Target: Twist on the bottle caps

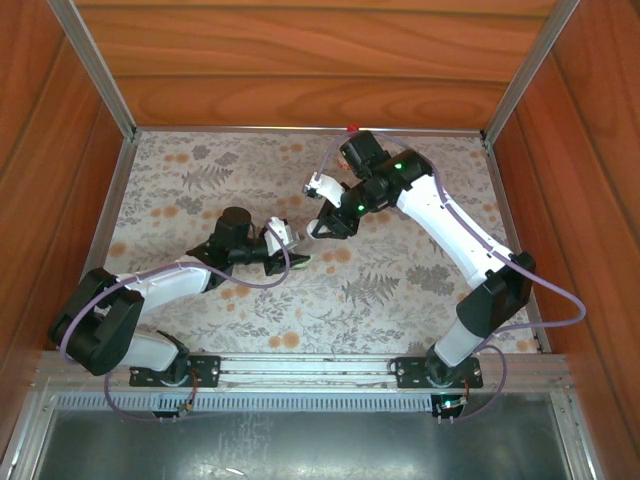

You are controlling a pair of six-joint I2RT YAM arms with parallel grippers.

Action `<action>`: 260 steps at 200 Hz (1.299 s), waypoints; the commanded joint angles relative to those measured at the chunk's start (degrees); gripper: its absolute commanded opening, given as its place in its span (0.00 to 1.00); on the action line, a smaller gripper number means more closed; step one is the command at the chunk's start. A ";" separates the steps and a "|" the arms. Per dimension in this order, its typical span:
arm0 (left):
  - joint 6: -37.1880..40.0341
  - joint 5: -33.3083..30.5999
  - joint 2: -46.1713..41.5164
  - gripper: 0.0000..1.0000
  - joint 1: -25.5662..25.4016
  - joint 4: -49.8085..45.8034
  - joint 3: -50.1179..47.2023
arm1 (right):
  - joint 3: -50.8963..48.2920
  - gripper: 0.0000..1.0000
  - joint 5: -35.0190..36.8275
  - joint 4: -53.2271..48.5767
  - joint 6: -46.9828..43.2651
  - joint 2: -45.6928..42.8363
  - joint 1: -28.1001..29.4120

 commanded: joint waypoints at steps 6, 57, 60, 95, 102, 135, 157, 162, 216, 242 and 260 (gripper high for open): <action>0.51 0.43 0.14 0.50 0.26 0.11 1.06 | 0.99 0.42 -1.60 -1.95 1.23 0.51 0.60; -0.10 -0.60 -0.68 0.50 0.30 0.03 1.24 | 1.38 0.30 1.45 -1.26 4.68 0.52 0.57; -0.12 -0.91 -0.74 0.50 0.33 0.01 1.22 | 1.45 0.29 2.04 -1.08 5.60 0.53 0.57; -1.43 -8.15 -1.18 0.50 0.35 0.09 1.82 | 2.25 0.17 8.85 -0.11 21.39 3.37 0.60; -1.93 -9.94 -0.95 0.50 0.33 0.10 2.13 | 1.80 0.13 8.81 0.19 24.41 3.33 0.58; -3.08 -15.17 -0.17 0.50 -0.01 0.11 3.56 | -1.17 0.19 7.47 0.58 38.77 2.07 0.59; -1.69 -18.16 0.05 0.50 -1.15 0.11 3.79 | -1.53 0.20 6.03 0.14 48.48 2.39 0.57; -1.10 -19.31 -0.06 0.50 -1.52 0.12 3.78 | -1.59 0.20 6.32 0.06 50.30 2.44 0.50; 6.03 -32.54 -1.33 0.50 -5.99 0.07 3.09 | -11.62 0.21 0.15 8.52 70.90 1.38 -0.87; 6.10 -32.11 -1.36 0.50 -6.04 0.10 2.33 | -13.34 0.28 1.88 11.93 70.91 -2.75 -1.75; 4.19 -28.07 -1.18 0.50 -5.04 0.12 2.03 | -13.29 0.44 3.19 14.04 66.19 -5.04 -2.32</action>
